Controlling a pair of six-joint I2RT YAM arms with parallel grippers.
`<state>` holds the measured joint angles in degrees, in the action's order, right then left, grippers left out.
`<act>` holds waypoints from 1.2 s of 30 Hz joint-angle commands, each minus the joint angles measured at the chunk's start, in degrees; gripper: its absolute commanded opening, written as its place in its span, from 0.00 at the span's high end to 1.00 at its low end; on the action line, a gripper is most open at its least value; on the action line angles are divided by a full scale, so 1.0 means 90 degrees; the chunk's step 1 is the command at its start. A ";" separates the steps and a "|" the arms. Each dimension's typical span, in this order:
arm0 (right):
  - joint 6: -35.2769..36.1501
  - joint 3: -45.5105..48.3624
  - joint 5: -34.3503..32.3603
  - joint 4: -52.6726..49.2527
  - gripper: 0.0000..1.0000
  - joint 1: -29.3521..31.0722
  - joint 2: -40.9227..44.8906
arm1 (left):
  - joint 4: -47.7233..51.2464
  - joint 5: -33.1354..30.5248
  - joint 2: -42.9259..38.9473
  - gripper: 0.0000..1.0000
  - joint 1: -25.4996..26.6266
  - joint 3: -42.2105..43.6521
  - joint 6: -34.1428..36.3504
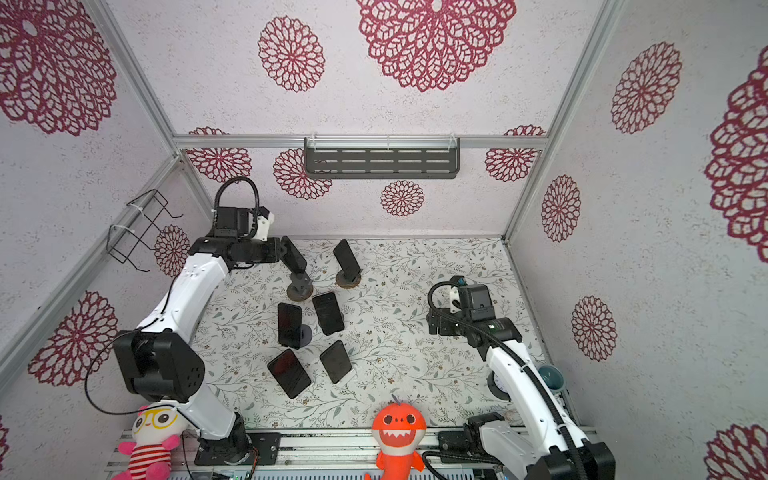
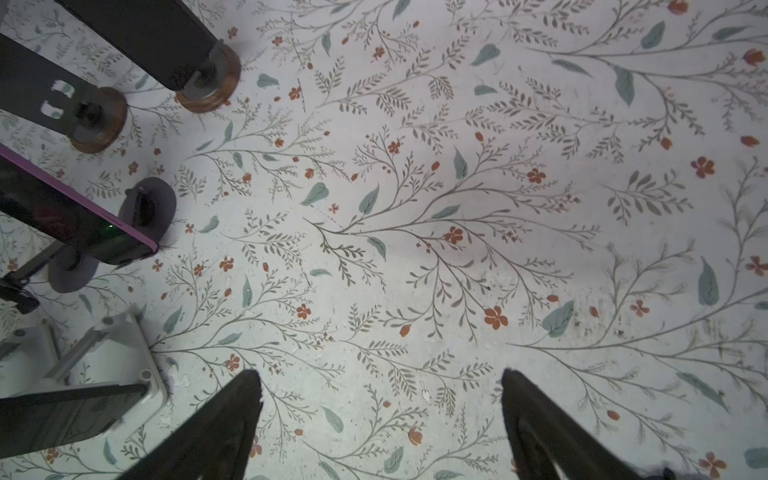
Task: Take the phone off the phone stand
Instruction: 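Close the left gripper on the black phone and lift it off the stand, then bring the phone toward the right gripper while the right gripper closes on it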
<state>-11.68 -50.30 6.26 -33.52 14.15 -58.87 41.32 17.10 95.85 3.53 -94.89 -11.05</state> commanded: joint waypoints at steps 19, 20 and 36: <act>0.1525 -0.3827 -0.0573 -0.1450 0.11 0.2880 -0.2567 | -0.0731 0.3929 -0.0564 1.00 0.0814 0.1194 -0.1720; 0.1687 -0.4058 -0.0536 -0.1592 0.11 0.3008 -0.2798 | -0.0732 0.3939 -0.0525 1.00 0.0852 0.1270 -0.1673; 0.3107 -0.6070 0.0277 -0.1791 0.01 0.3340 -0.4750 | -0.0941 0.4700 -0.0043 1.00 0.0934 0.1491 -0.1679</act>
<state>12.84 -102.56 5.82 -48.14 44.03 -101.51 35.44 55.64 97.01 11.51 -80.88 -26.35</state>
